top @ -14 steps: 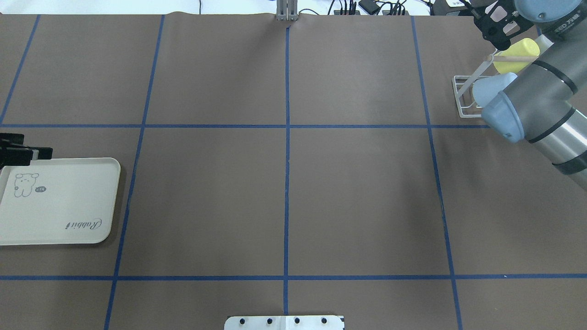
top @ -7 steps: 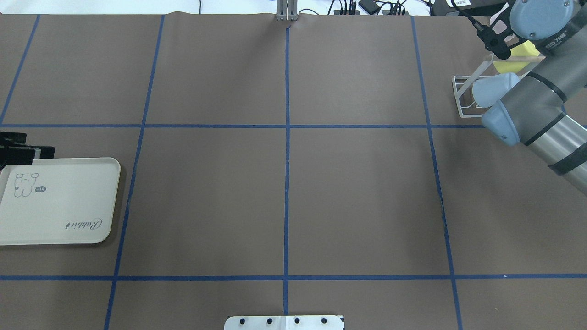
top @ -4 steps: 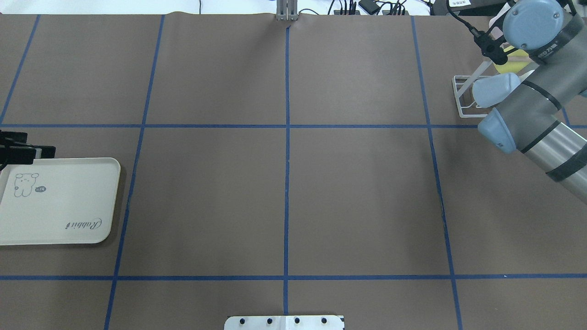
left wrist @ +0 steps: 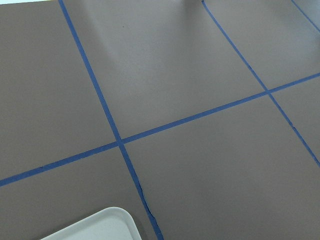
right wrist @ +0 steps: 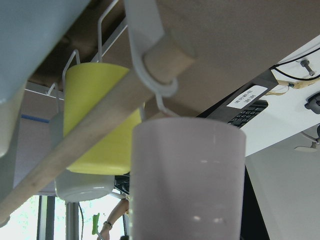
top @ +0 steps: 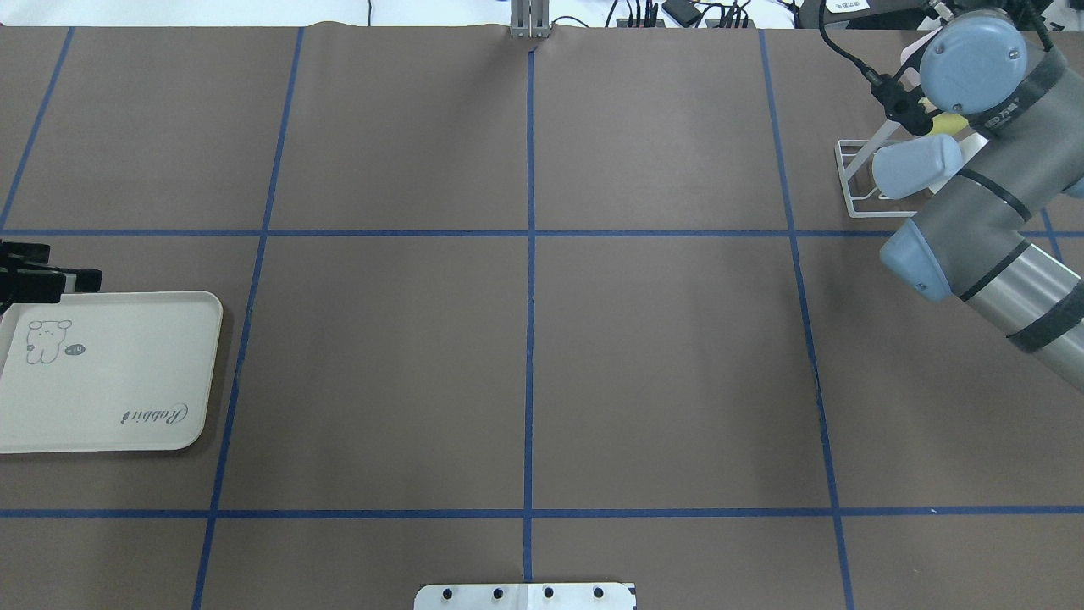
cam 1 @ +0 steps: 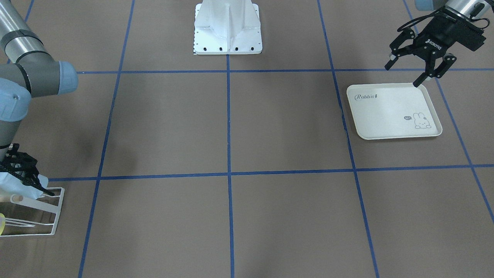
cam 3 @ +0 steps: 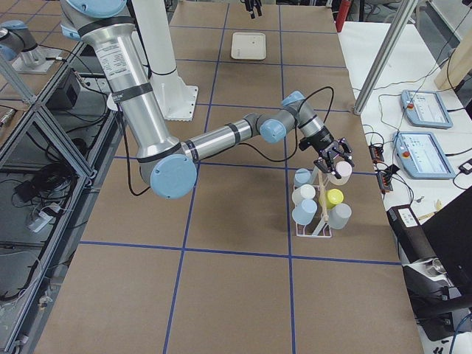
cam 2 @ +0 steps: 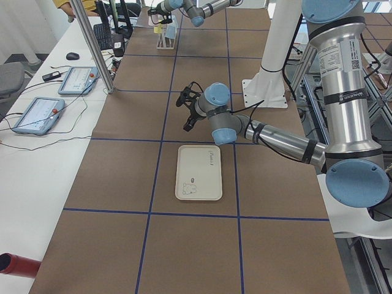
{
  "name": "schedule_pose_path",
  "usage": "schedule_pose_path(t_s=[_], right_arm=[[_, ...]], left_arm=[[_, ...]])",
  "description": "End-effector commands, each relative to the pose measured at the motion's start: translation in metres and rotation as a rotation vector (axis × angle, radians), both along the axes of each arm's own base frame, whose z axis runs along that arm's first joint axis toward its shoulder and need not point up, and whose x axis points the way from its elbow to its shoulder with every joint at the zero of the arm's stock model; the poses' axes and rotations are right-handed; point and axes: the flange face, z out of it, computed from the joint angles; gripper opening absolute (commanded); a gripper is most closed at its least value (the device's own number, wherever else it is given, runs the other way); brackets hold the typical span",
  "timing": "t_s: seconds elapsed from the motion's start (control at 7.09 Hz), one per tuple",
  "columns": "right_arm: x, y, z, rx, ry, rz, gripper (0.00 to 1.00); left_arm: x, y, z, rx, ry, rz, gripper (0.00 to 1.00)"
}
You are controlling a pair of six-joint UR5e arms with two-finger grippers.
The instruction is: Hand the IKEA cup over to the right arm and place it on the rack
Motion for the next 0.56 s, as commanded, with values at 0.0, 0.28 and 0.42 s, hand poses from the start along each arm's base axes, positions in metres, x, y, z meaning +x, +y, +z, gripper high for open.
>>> schedule_pose_path(t_s=[0.0, 0.28, 0.42], right_arm=[[-0.0093, 0.0061, 0.0046, 0.008, 0.026, -0.003, 0.0], [-0.0141, 0.0077, 0.0053, 0.008, 0.03, -0.009, 0.02], [-0.0164, 0.0085, 0.005, 0.012, 0.035, -0.009, 0.06]], left_arm=[[0.0008, -0.0002, 0.0007, -0.001, 0.0, 0.001, 1.0], [0.001, -0.0004, 0.0015, -0.003, -0.001, 0.001, 1.0], [0.001, -0.0004, 0.0015, -0.003, -0.001, 0.001, 1.0]])
